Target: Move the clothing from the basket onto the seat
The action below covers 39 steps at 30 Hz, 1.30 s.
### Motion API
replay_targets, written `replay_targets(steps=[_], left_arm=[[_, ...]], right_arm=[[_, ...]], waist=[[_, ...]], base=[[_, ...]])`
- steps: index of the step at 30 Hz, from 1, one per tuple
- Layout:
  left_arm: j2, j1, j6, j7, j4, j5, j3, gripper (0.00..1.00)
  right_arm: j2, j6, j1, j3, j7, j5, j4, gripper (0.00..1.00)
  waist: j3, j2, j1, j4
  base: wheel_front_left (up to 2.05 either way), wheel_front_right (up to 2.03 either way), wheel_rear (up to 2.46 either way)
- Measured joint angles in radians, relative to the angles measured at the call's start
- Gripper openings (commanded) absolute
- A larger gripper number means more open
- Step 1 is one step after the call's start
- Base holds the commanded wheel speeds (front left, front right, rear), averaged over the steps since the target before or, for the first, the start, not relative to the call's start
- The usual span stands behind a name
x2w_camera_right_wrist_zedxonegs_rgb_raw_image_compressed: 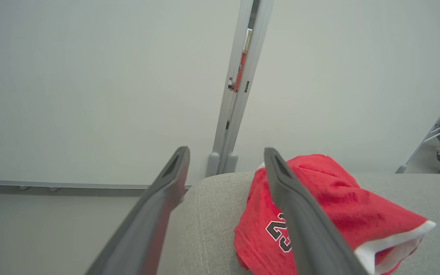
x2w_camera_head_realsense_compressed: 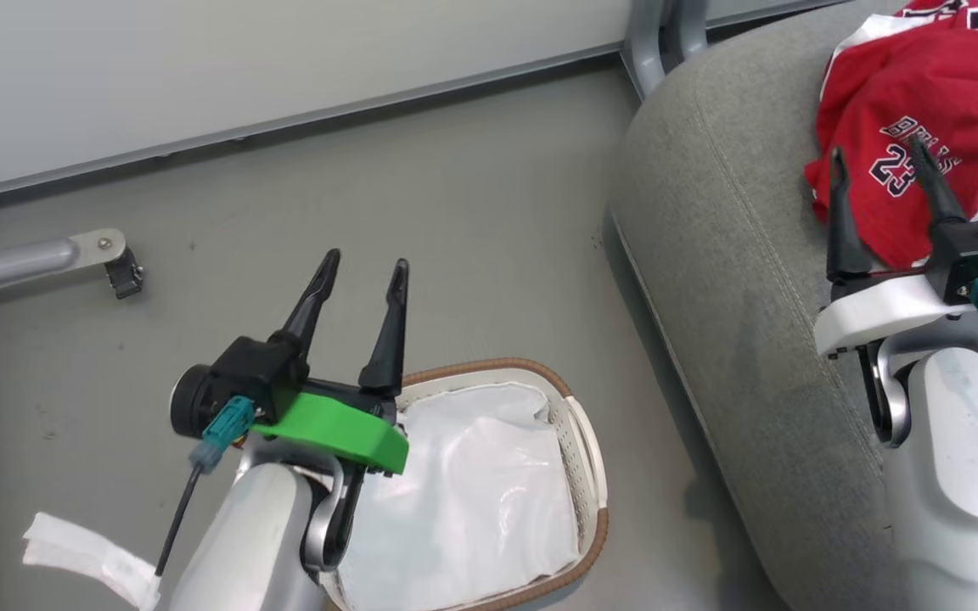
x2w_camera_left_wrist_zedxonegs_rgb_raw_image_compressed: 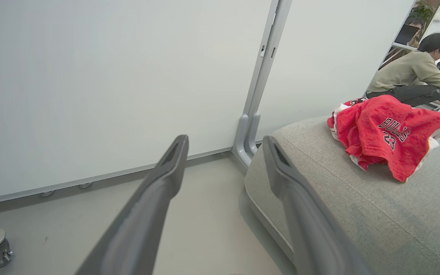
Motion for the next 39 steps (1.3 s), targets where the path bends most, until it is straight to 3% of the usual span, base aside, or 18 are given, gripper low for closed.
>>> replay_targets(steps=[7, 12, 18, 28, 39], left_arm=[[-0.011, 0.108, 0.003, -0.002, -0.005, 0.017, 0.138, 1.0], [-0.014, 0.184, -0.002, -0.002, -0.032, 0.017, 0.227, 1.0], [-0.016, 0.269, -0.009, -0.002, -0.059, 0.027, 0.295, 1.0], [-0.017, 0.366, 0.009, -0.002, -0.098, -0.007, 0.313, 1.0], [-0.018, 0.4, 0.019, -0.002, -0.1, -0.011, 0.311, 1.0]], right_arm=[[0.021, 0.0, 0.055, 0.071, 0.0, 0.041, 0.001, 1.0], [0.025, 0.0, 0.122, 0.176, 0.0, 0.14, -0.025, 1.0], [0.025, 0.0, 0.215, 0.214, 0.0, 0.209, -0.053, 1.0], [0.024, 0.0, 0.342, 0.229, 0.0, 0.256, -0.095, 1.0], [0.024, 0.0, 0.367, 0.25, 0.0, 0.259, -0.091, 1.0]], waist=[[-0.061, 0.0, 0.0, 0.062], [-0.095, 0.0, 0.0, 0.101], [-0.126, 0.0, 0.0, 0.126], [-0.157, 0.0, 0.0, 0.134], [-0.177, 0.0, 0.0, 0.129]], base=[[0.0, 0.0, 0.0], [0.0, 0.0, 0.0], [0.0, 0.0, 0.0], [0.0, 0.0, 0.0], [0.0, 0.0, 0.0]])
